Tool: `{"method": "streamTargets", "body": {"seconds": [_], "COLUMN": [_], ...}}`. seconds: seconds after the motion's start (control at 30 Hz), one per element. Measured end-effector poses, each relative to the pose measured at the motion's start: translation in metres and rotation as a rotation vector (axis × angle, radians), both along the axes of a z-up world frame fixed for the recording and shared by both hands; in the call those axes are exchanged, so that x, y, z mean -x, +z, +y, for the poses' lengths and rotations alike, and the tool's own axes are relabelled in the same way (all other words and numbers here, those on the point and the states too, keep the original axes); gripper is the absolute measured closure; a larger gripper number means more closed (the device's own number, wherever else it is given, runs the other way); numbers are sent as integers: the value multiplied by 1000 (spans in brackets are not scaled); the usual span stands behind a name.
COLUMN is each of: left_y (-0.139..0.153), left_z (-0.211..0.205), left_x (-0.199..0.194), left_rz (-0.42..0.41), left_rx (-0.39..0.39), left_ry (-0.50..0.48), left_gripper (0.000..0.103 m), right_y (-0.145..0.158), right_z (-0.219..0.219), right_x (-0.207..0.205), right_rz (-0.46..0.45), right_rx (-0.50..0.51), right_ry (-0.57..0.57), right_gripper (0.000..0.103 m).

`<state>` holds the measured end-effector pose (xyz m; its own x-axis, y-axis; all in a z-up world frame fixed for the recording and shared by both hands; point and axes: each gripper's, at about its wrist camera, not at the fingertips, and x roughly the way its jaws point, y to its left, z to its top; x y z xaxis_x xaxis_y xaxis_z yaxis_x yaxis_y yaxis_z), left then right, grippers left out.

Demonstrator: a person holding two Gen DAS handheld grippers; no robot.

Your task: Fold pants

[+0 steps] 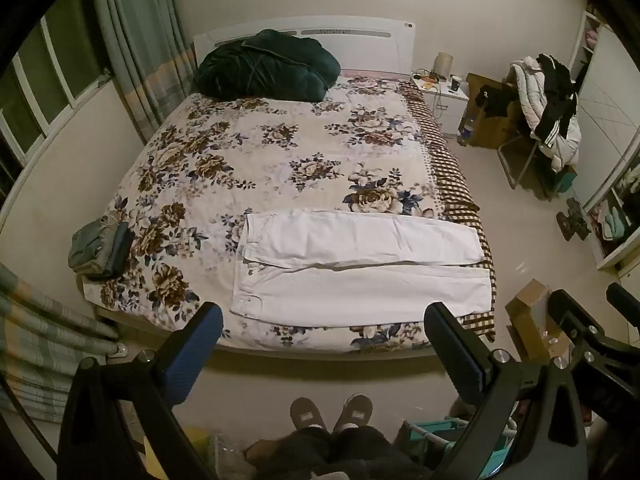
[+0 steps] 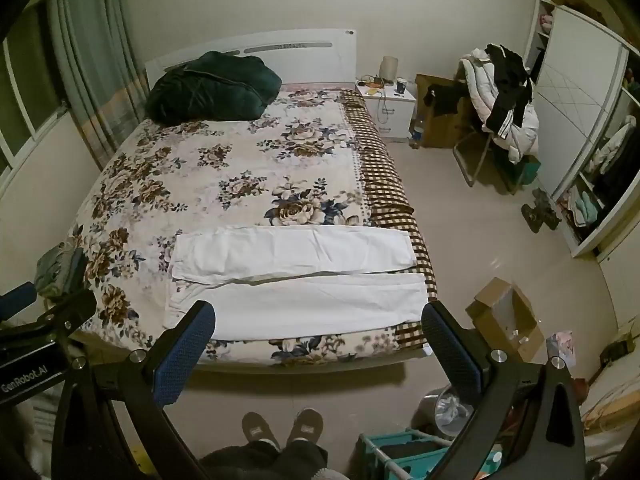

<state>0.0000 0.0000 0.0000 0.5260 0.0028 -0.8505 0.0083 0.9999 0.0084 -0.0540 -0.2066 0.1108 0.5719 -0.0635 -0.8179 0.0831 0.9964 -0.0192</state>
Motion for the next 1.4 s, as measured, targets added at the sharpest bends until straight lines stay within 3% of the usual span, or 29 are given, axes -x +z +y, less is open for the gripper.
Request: {"method": "streamTargets", "body": {"seconds": [1.0,1.4], "left_y": [5,-9], "left_z": [-2,-13], "left_x": [-2,1], "left_rz": [7,4], "left_rx": [6,8], "left_ry": [-2,-3], "left_gripper": [0,0], "right_y": [2,1], "right_z": [4,4], "right_x": [-2,-4], "right_rz": [-4,0], "right_rx": [18,20], "right_ry": [2,3], "right_gripper": [0,0]}}
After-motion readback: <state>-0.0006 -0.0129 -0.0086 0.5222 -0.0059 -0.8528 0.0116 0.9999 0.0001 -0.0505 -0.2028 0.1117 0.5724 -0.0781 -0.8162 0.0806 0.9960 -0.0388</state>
